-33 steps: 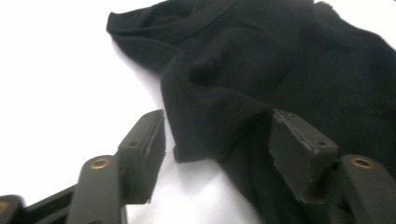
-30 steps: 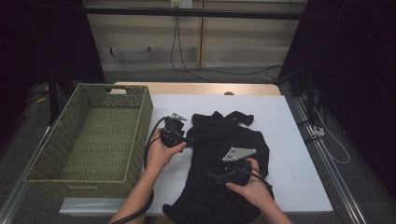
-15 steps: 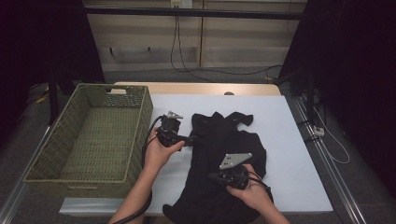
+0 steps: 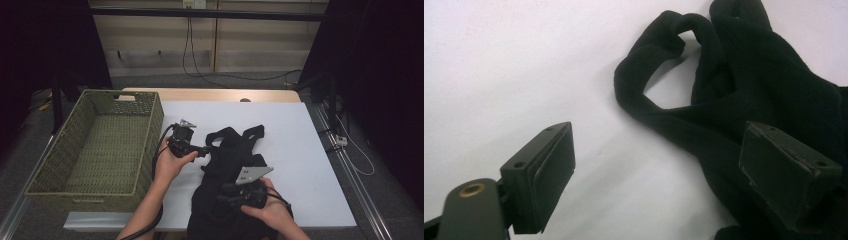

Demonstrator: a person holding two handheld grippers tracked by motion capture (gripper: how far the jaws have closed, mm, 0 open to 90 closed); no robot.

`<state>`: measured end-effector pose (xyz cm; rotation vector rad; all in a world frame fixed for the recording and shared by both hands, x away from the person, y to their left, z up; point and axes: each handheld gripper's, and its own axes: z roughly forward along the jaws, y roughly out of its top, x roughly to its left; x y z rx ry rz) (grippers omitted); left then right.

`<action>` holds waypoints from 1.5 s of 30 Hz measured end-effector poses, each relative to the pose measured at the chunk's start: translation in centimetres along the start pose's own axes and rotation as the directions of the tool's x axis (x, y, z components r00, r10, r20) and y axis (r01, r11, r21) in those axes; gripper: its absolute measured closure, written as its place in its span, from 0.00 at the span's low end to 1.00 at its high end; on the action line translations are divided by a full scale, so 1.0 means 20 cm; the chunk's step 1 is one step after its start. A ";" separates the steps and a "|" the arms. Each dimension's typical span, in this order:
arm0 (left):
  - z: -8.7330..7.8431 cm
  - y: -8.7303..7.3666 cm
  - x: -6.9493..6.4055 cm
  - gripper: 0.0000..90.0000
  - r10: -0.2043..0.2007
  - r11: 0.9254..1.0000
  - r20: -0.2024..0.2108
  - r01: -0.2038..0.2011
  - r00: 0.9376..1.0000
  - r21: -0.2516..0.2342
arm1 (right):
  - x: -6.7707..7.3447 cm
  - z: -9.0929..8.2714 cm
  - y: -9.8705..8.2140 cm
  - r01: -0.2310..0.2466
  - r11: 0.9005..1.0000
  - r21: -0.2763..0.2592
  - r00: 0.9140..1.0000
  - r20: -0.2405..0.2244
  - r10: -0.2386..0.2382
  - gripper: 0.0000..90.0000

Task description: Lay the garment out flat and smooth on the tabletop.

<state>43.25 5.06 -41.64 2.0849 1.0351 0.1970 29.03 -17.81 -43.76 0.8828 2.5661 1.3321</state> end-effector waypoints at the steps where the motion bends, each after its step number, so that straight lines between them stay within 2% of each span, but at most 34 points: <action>1: 0.00 0.00 0.00 0.16 0.001 1.000 -0.001 -0.001 1.000 0.000 | -0.04 -0.01 0.00 -0.007 1.000 -0.011 0.998 0.061 0.008 0.52; 3: 0.00 0.00 0.00 0.16 0.004 1.000 -0.001 -0.004 1.000 0.006 | -0.11 -0.01 -0.02 0.002 1.000 0.012 0.986 0.165 -0.004 0.50; 4: 0.00 0.00 0.00 0.16 0.004 1.000 -0.002 -0.004 1.000 0.008 | -0.14 0.00 -0.03 -0.008 1.000 0.017 0.981 0.196 0.004 0.47; 6: 0.01 0.00 0.00 0.16 0.004 1.000 -0.001 -0.004 1.000 0.010 | -0.19 0.03 -0.05 -0.038 0.998 0.047 0.975 0.220 0.027 0.46; 7: 0.01 0.00 0.00 0.16 0.004 1.000 -0.003 -0.004 1.000 0.006 | -0.19 0.05 -0.06 -0.040 0.997 0.070 0.977 0.211 0.024 0.49; 8: 0.01 0.00 0.00 0.16 0.006 1.000 -0.005 -0.006 1.000 0.007 | -0.19 0.06 -0.07 -0.024 0.998 0.052 0.976 0.215 0.012 0.55; 10: 0.01 -0.01 0.00 0.16 0.002 1.000 -0.004 -0.002 1.000 0.006 | -0.18 0.05 -0.06 -0.012 0.998 0.065 0.981 0.195 -0.001 0.82; 11: 0.01 -0.01 0.00 0.16 0.002 1.000 -0.006 -0.002 1.000 0.003 | -0.17 0.05 -0.05 -0.011 0.997 0.072 0.983 0.185 -0.003 0.92; 13: 0.01 -0.01 0.00 0.16 0.005 1.000 -0.006 -0.005 1.000 0.007 | -0.16 0.05 -0.05 0.003 0.997 0.076 0.983 0.183 -0.017 0.95; 14: 0.01 -0.01 -0.01 0.16 0.008 1.000 -0.008 -0.008 1.000 0.005 | -0.16 0.04 -0.05 -0.003 0.997 0.082 0.985 0.170 -0.011 0.95; 16: 0.00 0.00 -0.01 0.16 0.011 1.000 -0.005 -0.011 1.000 0.005 | -0.15 0.03 -0.06 -0.024 0.995 0.099 0.995 0.100 0.014 0.96; 17: 0.00 0.00 -0.01 0.16 0.010 1.000 -0.007 -0.010 1.000 0.000 | -0.12 0.02 -0.06 -0.001 0.995 0.102 0.996 0.088 -0.008 0.96; 18: 0.00 0.00 -0.01 0.16 0.009 1.000 -0.007 -0.009 1.000 -0.002 | -0.10 0.01 -0.06 0.010 0.994 0.112 0.998 0.055 -0.016 0.96; 19: 0.00 0.00 0.00 0.16 0.008 1.000 -0.005 -0.008 1.000 0.000 | -0.08 0.01 -0.07 0.016 0.992 0.125 1.000 0.004 -0.017 0.96; 22: 0.00 0.00 0.00 0.16 0.007 1.000 -0.006 -0.007 1.000 0.001 | 0.00 0.00 -0.07 0.064 0.987 0.145 0.995 -0.088 -0.051 0.96; 24: 0.00 0.01 -0.01 0.16 0.006 1.000 -0.004 -0.006 1.000 -0.003 | 0.04 -0.01 -0.06 0.076 0.986 0.146 0.987 -0.153 -0.053 0.96; 25: 0.00 0.01 -0.01 0.16 0.012 1.000 -0.002 -0.012 1.000 0.000 | 0.05 -0.01 -0.06 0.083 0.987 0.140 0.985 -0.164 -0.060 0.95; 26: 0.00 0.01 -0.01 0.16 0.007 1.000 -0.006 -0.007 1.000 -0.006 | 0.06 -0.02 -0.05 0.084 0.988 0.130 0.987 -0.144 -0.066 0.94; 27: 0.00 0.01 -0.01 0.16 0.007 1.000 -0.002 -0.007 1.000 -0.006 | 0.06 -0.02 -0.04 0.090 0.991 0.098 0.992 -0.100 -0.080 0.88; 28: 0.00 0.01 -0.01 0.16 0.008 1.000 -0.002 -0.008 1.000 -0.004 | 0.04 -0.03 -0.04 0.078 0.995 0.069 0.995 -0.062 -0.074 0.78; 29: 0.00 0.01 -0.01 0.16 0.009 1.000 -0.001 -0.009 1.000 -0.004 | 0.02 -0.04 -0.03 0.044 0.998 0.044 0.999 -0.015 -0.043 0.66; 30: 0.00 0.01 -0.01 0.16 0.013 1.000 -0.003 -0.013 1.000 -0.003 | -0.01 -0.04 -0.03 0.019 1.000 0.017 0.999 0.043 -0.020 0.57; 32: 0.00 0.01 -0.01 0.16 0.009 1.000 -0.004 -0.009 1.000 -0.003 | -0.06 -0.04 -0.02 0.011 1.000 -0.019 0.993 0.114 -0.009 0.49; 33: 0.00 0.00 -0.01 0.16 0.005 1.000 -0.003 -0.005 1.000 -0.002 | -0.08 -0.03 -0.01 0.006 1.000 -0.026 0.990 0.139 -0.002 0.40; 34: 0.00 0.00 0.00 0.16 0.009 1.000 -0.006 -0.009 1.000 0.002 | -0.10 -0.01 -0.01 -0.005 1.000 -0.017 0.988 0.157 0.008 0.35; 37: 0.00 0.00 0.00 0.16 0.008 1.000 -0.006 -0.008 1.000 0.007 | -0.17 0.06 -0.01 -0.026 1.000 0.012 0.984 0.177 0.023 0.33; 40: 0.00 -0.01 0.00 0.16 0.011 1.000 -0.010 -0.011 1.000 0.008 | -0.18 0.13 -0.02 -0.014 0.998 0.065 0.982 0.191 0.002 0.34; 41: 0.00 -0.01 0.00 0.16 0.008 1.000 -0.017 -0.008 1.000 0.003 | -0.18 0.13 -0.02 -0.016 0.998 0.055 0.981 0.193 0.005 0.41; 42: -0.01 -0.01 0.01 0.16 0.006 1.000 -0.017 -0.006 1.000 0.002 | -0.18 0.12 -0.02 -0.020 0.998 0.055 0.982 0.191 0.010 0.58; 43: -0.01 -0.01 0.01 0.16 -0.003 1.000 -0.017 0.003 1.000 0.000 | -0.18 0.11 -0.01 -0.003 0.998 0.062 0.982 0.190 -0.009 0.78; 45: -0.01 -0.02 0.01 0.16 0.000 1.000 -0.013 0.000 1.000 0.008 | -0.17 0.10 -0.02 -0.004 0.998 0.059 0.986 0.167 -0.006 0.89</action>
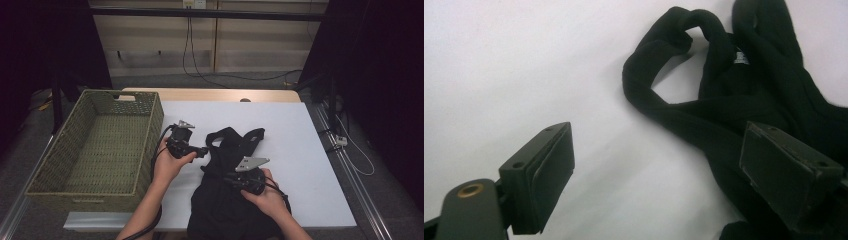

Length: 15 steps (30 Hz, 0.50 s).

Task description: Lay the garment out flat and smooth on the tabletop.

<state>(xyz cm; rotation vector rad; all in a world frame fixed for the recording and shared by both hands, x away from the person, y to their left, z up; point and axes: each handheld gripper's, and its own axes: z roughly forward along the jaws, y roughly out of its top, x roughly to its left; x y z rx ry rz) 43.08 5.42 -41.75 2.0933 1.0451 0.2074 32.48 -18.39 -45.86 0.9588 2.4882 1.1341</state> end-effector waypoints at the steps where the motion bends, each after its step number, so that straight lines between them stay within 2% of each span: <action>1: 0.00 0.00 0.00 0.16 0.000 1.000 -0.002 0.000 1.000 -0.003 | 0.00 -0.01 0.00 -0.001 1.000 0.003 1.000 -0.008 0.001 0.92; 5: 0.00 0.01 0.00 0.16 0.007 1.000 0.001 -0.007 1.000 -0.003 | 0.01 -0.03 -0.01 0.002 1.000 0.016 0.999 -0.051 -0.001 0.93; 9: 0.00 0.02 0.00 0.16 0.004 1.000 0.001 -0.004 1.000 -0.009 | 0.07 -0.07 -0.04 0.022 0.999 0.031 0.994 -0.111 -0.018 0.93; 12: 0.00 0.02 0.00 0.16 -0.005 1.000 0.003 0.005 1.000 -0.016 | 0.13 -0.11 -0.06 0.039 0.998 0.052 0.979 -0.200 -0.028 0.93; 15: 0.00 0.03 0.00 0.16 -0.001 1.000 0.006 0.001 1.000 -0.012 | 0.20 -0.14 -0.07 0.072 0.995 0.071 0.949 -0.312 -0.047 0.93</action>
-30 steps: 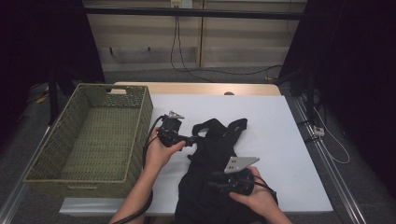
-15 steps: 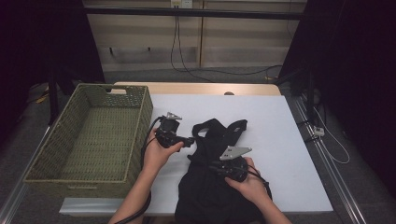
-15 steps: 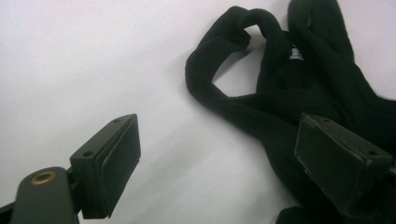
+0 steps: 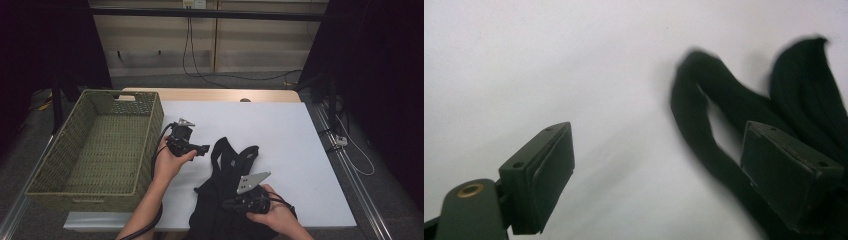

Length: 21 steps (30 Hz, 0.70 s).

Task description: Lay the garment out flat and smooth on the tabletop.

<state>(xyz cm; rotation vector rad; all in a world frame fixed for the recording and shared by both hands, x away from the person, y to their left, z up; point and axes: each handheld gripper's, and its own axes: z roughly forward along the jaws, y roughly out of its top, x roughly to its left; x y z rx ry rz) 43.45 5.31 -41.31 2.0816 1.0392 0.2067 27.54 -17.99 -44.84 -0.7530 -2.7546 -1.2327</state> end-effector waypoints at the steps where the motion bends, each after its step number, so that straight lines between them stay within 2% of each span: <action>1: 0.00 0.00 0.00 0.16 -0.002 1.000 -0.001 0.002 1.000 -0.002 | 0.02 0.00 0.00 0.004 1.000 0.007 1.000 -0.029 -0.004 0.92; 2: 0.00 0.00 0.00 0.16 0.000 1.000 -0.001 0.000 1.000 -0.002 | 0.04 0.01 0.01 0.010 1.000 0.013 0.999 -0.041 -0.010 0.89; 3: 0.00 0.00 0.00 0.16 0.001 1.000 -0.001 -0.001 1.000 0.000 | 0.05 0.01 0.02 0.024 1.000 0.011 0.999 -0.029 -0.023 0.81; 5: 0.01 0.00 0.00 0.16 -0.004 1.000 0.000 0.004 1.000 0.002 | 0.04 -0.01 0.03 0.019 1.000 -0.022 1.000 -0.001 -0.019 0.71; 8: 0.02 0.00 0.00 0.16 -0.009 1.000 -0.002 0.009 1.000 0.001 | -0.02 -0.08 0.05 -0.047 0.993 -0.107 0.997 0.061 0.054 0.60; 10: 0.02 -0.01 0.00 0.16 -0.009 1.000 -0.004 0.009 1.000 0.003 | -0.08 -0.13 0.04 -0.098 0.982 -0.163 0.985 0.124 0.119 0.56; 13: 0.02 -0.01 0.00 0.16 -0.003 1.000 -0.002 0.003 1.000 0.009 | -0.17 -0.18 0.04 -0.169 0.954 -0.246 0.952 0.208 0.222 0.55; 14: 0.02 -0.01 0.00 0.16 0.000 1.000 0.000 0.000 1.000 0.011 | -0.20 -0.20 0.03 -0.192 0.944 -0.267 0.938 0.233 0.256 0.54; 15: 0.02 -0.01 -0.01 0.16 0.000 1.000 0.001 0.000 1.000 0.010 | -0.23 -0.21 0.03 -0.206 0.935 -0.288 0.919 0.271 0.286 0.52; 16: 0.02 -0.01 -0.01 0.16 0.000 1.000 0.000 0.000 1.000 0.009 | -0.26 -0.23 0.02 -0.208 0.928 -0.308 0.907 0.294 0.301 0.52; 17: 0.02 -0.01 0.00 0.16 -0.003 1.000 0.000 0.003 1.000 0.006 | -0.30 -0.24 0.02 -0.215 0.924 -0.317 0.893 0.320 0.317 0.52; 18: 0.02 -0.01 0.00 0.16 -0.004 1.000 0.001 0.004 1.000 0.007 | -0.33 -0.26 0.01 -0.220 0.921 -0.323 0.872 0.358 0.334 0.52; 20: 0.02 -0.01 0.00 0.16 -0.012 1.000 0.003 0.012 1.000 0.006 | -0.39 -0.28 -0.01 -0.233 0.914 -0.331 0.840 0.405 0.361 0.54; 21: 0.03 -0.01 0.00 0.16 -0.013 1.000 0.004 0.013 1.000 0.008 | -0.42 -0.29 -0.03 -0.248 0.906 -0.343 0.823 0.418 0.384 0.54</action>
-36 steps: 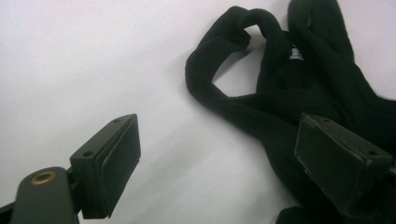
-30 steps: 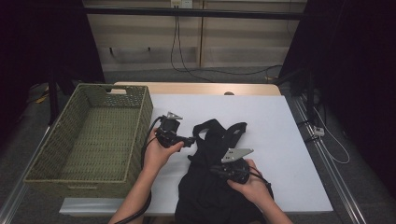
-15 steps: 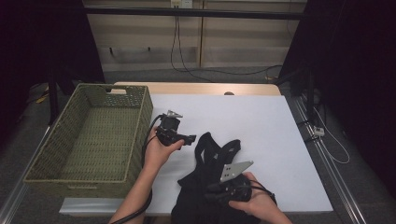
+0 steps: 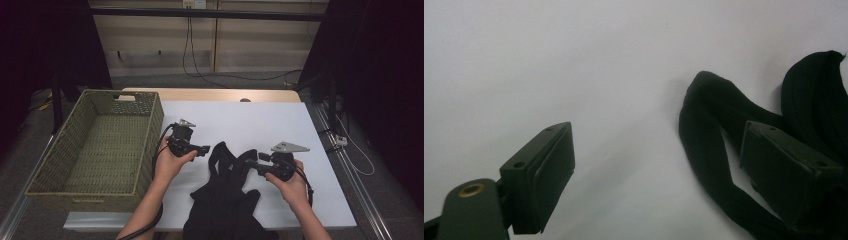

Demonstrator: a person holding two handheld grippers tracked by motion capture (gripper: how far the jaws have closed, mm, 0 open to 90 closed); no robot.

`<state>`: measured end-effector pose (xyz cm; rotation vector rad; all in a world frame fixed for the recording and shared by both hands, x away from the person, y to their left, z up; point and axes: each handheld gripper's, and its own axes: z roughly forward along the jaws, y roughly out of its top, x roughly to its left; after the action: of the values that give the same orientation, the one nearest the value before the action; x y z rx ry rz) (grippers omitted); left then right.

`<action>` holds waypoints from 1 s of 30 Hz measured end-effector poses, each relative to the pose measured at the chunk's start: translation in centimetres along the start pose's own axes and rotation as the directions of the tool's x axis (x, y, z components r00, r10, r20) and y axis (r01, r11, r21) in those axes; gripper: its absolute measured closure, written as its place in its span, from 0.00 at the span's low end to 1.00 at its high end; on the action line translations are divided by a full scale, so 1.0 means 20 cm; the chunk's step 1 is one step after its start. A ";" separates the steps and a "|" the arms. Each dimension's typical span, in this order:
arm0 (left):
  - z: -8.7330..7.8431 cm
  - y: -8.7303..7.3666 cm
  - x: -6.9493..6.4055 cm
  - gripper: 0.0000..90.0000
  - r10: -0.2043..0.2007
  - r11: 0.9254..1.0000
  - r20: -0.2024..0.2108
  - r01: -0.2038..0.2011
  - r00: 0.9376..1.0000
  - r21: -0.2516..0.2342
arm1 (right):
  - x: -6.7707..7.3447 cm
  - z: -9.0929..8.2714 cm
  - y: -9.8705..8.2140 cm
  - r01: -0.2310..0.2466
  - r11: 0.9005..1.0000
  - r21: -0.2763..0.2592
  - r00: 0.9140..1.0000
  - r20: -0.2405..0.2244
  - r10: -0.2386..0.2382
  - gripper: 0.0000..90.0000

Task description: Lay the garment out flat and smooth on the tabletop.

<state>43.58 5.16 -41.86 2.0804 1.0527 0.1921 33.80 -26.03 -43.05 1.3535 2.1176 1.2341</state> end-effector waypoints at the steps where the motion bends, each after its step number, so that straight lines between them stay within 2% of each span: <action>1: 0.00 0.00 0.00 0.16 -0.001 1.000 0.002 0.001 1.000 0.004 | -0.03 0.01 0.00 -0.017 1.000 -0.005 1.000 0.005 0.017 0.55; 3: 0.00 0.00 0.01 0.16 0.006 1.000 0.012 -0.006 1.000 0.016 | -0.08 0.02 -0.01 -0.054 0.999 -0.006 0.998 0.037 0.054 0.55; 5: 0.01 0.01 0.00 0.17 0.006 1.000 0.005 -0.006 1.000 0.006 | -0.10 0.03 0.00 -0.072 0.997 -0.016 0.996 0.048 0.073 0.55; 8: 0.01 0.01 0.00 0.17 0.006 1.000 0.017 -0.006 1.000 0.013 | -0.08 0.06 0.02 -0.058 0.998 -0.015 0.997 0.051 0.059 0.57; 9: 0.01 0.01 -0.01 0.17 0.004 1.000 0.009 -0.004 1.000 0.002 | -0.07 0.07 0.02 -0.054 0.998 -0.015 0.997 0.054 0.054 0.59; 11: 0.01 0.01 -0.01 0.17 0.008 1.000 0.011 -0.008 1.000 0.007 | -0.06 0.09 0.03 -0.043 0.999 -0.010 0.996 0.075 0.044 0.65; 13: 0.02 0.01 -0.01 0.17 0.008 1.000 0.011 -0.008 1.000 0.009 | -0.05 0.10 0.03 -0.034 0.999 -0.010 0.997 0.069 0.035 0.76; 15: 0.02 0.01 0.00 0.17 0.008 1.000 0.014 -0.008 1.000 0.012 | -0.04 0.12 0.03 -0.005 1.000 0.011 0.995 0.102 0.004 0.85; 17: 0.03 0.01 0.00 0.18 0.003 1.000 0.012 -0.003 1.000 0.011 | -0.06 0.12 0.02 0.015 1.000 0.023 0.995 0.100 -0.017 0.99; 18: 0.03 0.01 0.00 0.18 0.002 1.000 0.012 -0.002 1.000 0.009 | -0.06 0.11 0.01 0.018 1.000 0.014 0.995 0.095 -0.019 1.00; 20: 0.03 0.01 -0.01 0.19 0.007 1.000 0.013 -0.007 1.000 0.013 | -0.07 0.10 0.01 0.022 1.000 0.017 0.997 0.072 -0.023 1.00; 23: 0.03 0.01 -0.01 0.19 0.013 1.000 0.016 -0.013 1.000 0.020 | -0.09 0.07 -0.01 0.031 0.999 0.020 0.997 0.072 -0.032 1.00; 24: 0.03 0.01 -0.02 0.19 0.010 1.000 0.013 -0.011 1.000 0.013 | -0.10 0.06 -0.01 0.025 1.000 0.016 0.997 0.075 -0.026 1.00; 27: 0.03 0.02 -0.02 0.19 0.014 1.000 0.015 -0.015 1.000 0.014 | -0.12 0.04 -0.02 -0.032 0.999 -0.012 0.997 0.073 0.033 0.99; 29: 0.03 0.02 -0.03 0.19 0.012 1.000 0.015 -0.012 1.000 0.006 | -0.11 0.04 -0.01 -0.038 0.999 -0.030 0.996 0.084 0.041 0.82; 30: 0.03 0.02 -0.03 0.19 0.014 1.000 0.015 -0.014 1.000 0.006 | -0.10 0.04 0.00 -0.045 0.998 -0.034 0.995 0.089 0.048 0.80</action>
<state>43.73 4.19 -41.95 2.0924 1.0310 0.1805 35.33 -27.23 -43.81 1.4251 2.0079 1.1966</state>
